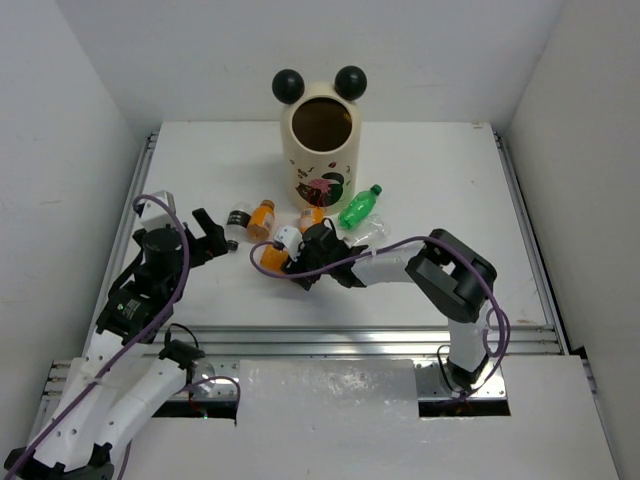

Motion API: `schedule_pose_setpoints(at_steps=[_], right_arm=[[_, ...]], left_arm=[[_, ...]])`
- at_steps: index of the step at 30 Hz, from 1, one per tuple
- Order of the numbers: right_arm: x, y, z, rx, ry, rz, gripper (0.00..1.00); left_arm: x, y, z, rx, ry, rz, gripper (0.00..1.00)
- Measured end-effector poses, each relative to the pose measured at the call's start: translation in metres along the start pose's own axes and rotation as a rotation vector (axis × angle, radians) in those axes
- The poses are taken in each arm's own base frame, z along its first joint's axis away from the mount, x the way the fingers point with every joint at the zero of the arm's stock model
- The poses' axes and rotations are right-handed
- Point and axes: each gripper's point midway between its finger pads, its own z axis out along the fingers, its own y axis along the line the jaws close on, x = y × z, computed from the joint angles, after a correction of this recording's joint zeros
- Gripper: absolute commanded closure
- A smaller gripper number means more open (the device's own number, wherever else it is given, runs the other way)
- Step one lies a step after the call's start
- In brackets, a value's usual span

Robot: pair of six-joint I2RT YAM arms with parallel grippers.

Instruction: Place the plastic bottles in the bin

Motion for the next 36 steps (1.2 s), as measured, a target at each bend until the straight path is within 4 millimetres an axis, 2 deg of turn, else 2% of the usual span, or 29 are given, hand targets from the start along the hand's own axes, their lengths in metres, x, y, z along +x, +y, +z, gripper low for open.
schedule_pose_setpoints(at_steps=[1,4,5,7,9,11,13,16,19,22,23,27,31,36], right_arm=[[0.000,0.000,0.000,0.006,0.001,0.018,0.58],[0.000,0.000,0.000,0.017,0.000,0.055,0.77],[0.000,0.001,-0.001,0.014,-0.003,0.071,0.81],[0.002,0.008,-0.007,0.004,-0.007,0.078,0.82],[0.004,0.019,-0.022,-0.012,-0.017,0.089,0.82],[-0.001,0.030,-0.043,-0.026,-0.054,0.107,0.82],[-0.016,0.038,-0.067,-0.037,-0.125,0.132,0.83],[-0.048,0.041,-0.102,-0.043,-0.268,0.168,0.83],[-0.075,0.040,-0.134,-0.037,-0.400,0.188,0.83],[-0.082,0.043,-0.157,-0.041,-0.472,0.190,0.83],[-0.081,0.044,-0.163,-0.045,-0.485,0.191,0.83],[-0.085,0.052,-0.182,-0.073,-0.537,0.186,0.83],[-0.097,0.057,-0.199,-0.105,-0.597,0.178,0.83],[-0.098,0.062,-0.198,-0.135,-0.598,0.181,0.83]], left_arm=[[0.000,0.000,0.000,0.002,0.001,0.000,0.00],[0.000,-0.001,-0.001,0.007,0.000,-0.001,0.00],[0.000,-0.001,-0.001,0.009,0.000,-0.002,0.00],[0.001,-0.003,-0.002,0.018,0.004,-0.002,0.00],[0.003,-0.006,-0.003,0.039,0.015,-0.009,0.00],[0.007,-0.012,-0.005,0.072,0.043,-0.020,0.00],[0.013,-0.025,-0.007,0.138,0.083,-0.042,0.00],[0.031,-0.069,-0.011,0.369,0.171,-0.095,0.00],[0.067,-0.106,-0.019,0.609,0.290,-0.161,0.00],[0.090,-0.125,-0.033,0.767,0.384,-0.224,0.00],[0.092,-0.128,-0.038,0.801,0.400,-0.236,0.00],[0.069,-0.149,-0.061,0.972,0.359,-0.262,0.00],[0.058,-0.162,-0.075,1.078,0.353,-0.275,0.00],[0.054,-0.172,-0.085,1.157,0.374,-0.290,0.02]])
